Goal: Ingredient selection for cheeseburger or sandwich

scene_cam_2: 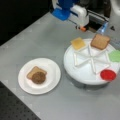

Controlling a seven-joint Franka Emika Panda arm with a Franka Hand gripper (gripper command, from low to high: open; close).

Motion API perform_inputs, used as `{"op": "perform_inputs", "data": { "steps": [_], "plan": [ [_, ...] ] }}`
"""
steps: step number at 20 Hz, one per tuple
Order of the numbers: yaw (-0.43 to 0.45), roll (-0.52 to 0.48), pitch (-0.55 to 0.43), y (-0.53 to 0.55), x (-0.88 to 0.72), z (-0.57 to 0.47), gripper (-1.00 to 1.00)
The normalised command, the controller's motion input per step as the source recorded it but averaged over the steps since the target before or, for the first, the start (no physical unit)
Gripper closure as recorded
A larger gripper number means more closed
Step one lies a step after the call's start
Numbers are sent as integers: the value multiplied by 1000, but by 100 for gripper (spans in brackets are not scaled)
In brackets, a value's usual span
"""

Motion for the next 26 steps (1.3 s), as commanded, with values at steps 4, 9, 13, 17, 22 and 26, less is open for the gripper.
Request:
{"op": "perform_inputs", "data": {
  "steps": [4, 9, 13, 17, 22, 26],
  "plan": [
    [-99, 134, -54, -139, -106, -229, -100],
    [-2, 168, -88, -50, -39, -157, -100],
    [28, 268, -100, -25, 15, -78, -100],
    [67, 492, -260, -82, -9, -151, -100],
    [82, 461, -228, -75, -2, -204, -100],
    [34, 245, -151, 39, 84, -238, -100]
  ]
}}
